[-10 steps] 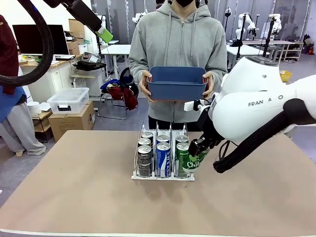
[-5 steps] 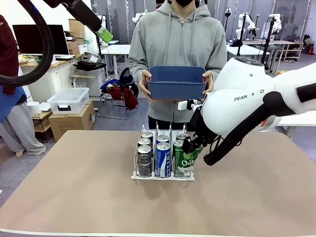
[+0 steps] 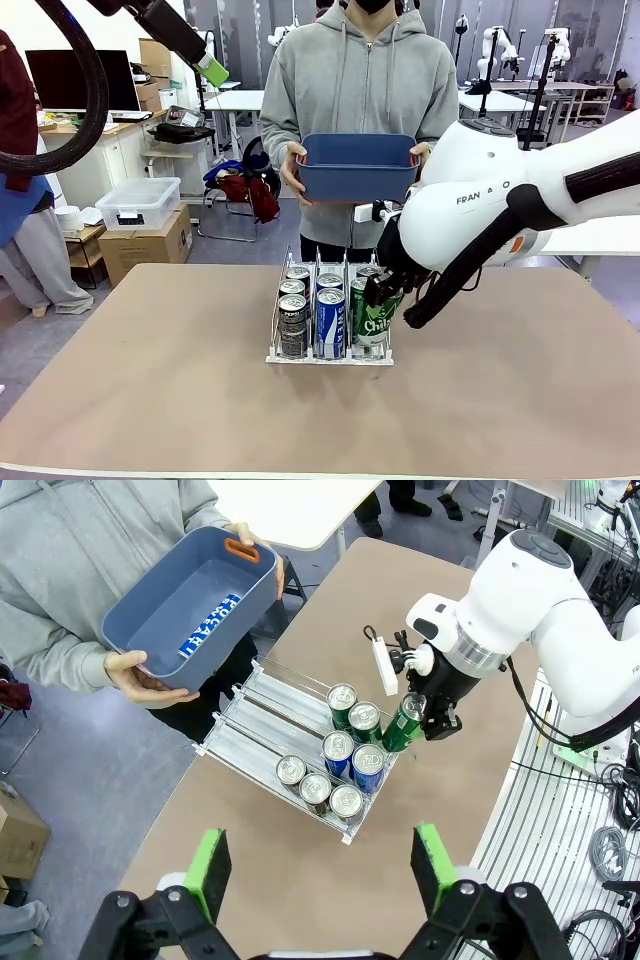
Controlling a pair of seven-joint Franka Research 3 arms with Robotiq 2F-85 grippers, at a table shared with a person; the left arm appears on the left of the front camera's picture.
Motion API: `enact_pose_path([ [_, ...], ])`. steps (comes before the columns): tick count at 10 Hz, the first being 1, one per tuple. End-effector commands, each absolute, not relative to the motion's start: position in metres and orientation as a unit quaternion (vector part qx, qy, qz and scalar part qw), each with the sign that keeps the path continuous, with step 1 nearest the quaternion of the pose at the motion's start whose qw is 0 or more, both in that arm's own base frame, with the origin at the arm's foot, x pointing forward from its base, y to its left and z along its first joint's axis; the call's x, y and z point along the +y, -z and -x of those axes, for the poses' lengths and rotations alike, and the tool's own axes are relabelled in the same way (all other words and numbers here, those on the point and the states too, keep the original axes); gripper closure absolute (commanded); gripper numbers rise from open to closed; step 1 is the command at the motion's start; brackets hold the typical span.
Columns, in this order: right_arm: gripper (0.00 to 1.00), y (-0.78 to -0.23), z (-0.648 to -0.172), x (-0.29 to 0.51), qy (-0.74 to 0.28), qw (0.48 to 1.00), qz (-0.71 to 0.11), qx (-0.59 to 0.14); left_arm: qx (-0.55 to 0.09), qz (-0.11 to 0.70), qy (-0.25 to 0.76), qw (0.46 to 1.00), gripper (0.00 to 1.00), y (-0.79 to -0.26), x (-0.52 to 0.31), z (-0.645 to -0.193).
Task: Fill the beverage cans into the dispenser.
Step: Place the picked Sprite in the line of the Automatic Can Dispenser with the same cans.
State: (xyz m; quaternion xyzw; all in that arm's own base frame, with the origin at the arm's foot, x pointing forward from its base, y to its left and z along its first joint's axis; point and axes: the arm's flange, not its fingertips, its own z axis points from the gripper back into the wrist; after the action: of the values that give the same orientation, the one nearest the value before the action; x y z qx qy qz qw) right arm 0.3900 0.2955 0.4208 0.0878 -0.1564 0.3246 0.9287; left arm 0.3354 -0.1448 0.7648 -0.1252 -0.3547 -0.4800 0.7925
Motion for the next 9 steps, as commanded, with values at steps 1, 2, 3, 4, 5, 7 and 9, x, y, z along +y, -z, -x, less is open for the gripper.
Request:
enact_pose_path([
  [1, 0.42, -0.421, -0.408, 0.307, -0.313, 0.924, -0.076, -0.205, -0.354, 0.128, 0.479, 0.793, 0.04, -0.764, -0.142, -0.336],
  [2, 0.42, -0.42, -0.411, 0.309, -0.31, 0.924, -0.074, -0.21, -0.354, 0.128, 0.479, 0.793, 0.04, -0.764, -0.142, -0.336],
  [3, 0.42, -0.418, -0.413, 0.31, -0.308, 0.924, -0.072, -0.217, -0.354, 0.128, 0.479, 0.793, 0.04, -0.764, -0.142, -0.336],
  [4, 0.42, -0.417, -0.415, 0.31, -0.308, 0.924, -0.07, -0.217, -0.354, 0.128, 0.479, 0.793, 0.04, -0.764, -0.142, -0.336],
  [5, 0.42, -0.414, -0.417, 0.312, -0.309, 0.924, -0.065, -0.215, -0.354, 0.128, 0.479, 0.793, 0.04, -0.764, -0.142, -0.336],
  [7, 0.42, -0.408, -0.422, 0.319, -0.314, 0.928, -0.052, -0.195, -0.354, 0.128, 0.479, 0.793, 0.04, -0.764, -0.142, -0.336],
  [9, 0.42, -0.403, -0.423, 0.321, -0.325, 0.928, -0.045, -0.177, -0.354, 0.128, 0.479, 0.793, 0.04, -0.764, -0.142, -0.336],
])
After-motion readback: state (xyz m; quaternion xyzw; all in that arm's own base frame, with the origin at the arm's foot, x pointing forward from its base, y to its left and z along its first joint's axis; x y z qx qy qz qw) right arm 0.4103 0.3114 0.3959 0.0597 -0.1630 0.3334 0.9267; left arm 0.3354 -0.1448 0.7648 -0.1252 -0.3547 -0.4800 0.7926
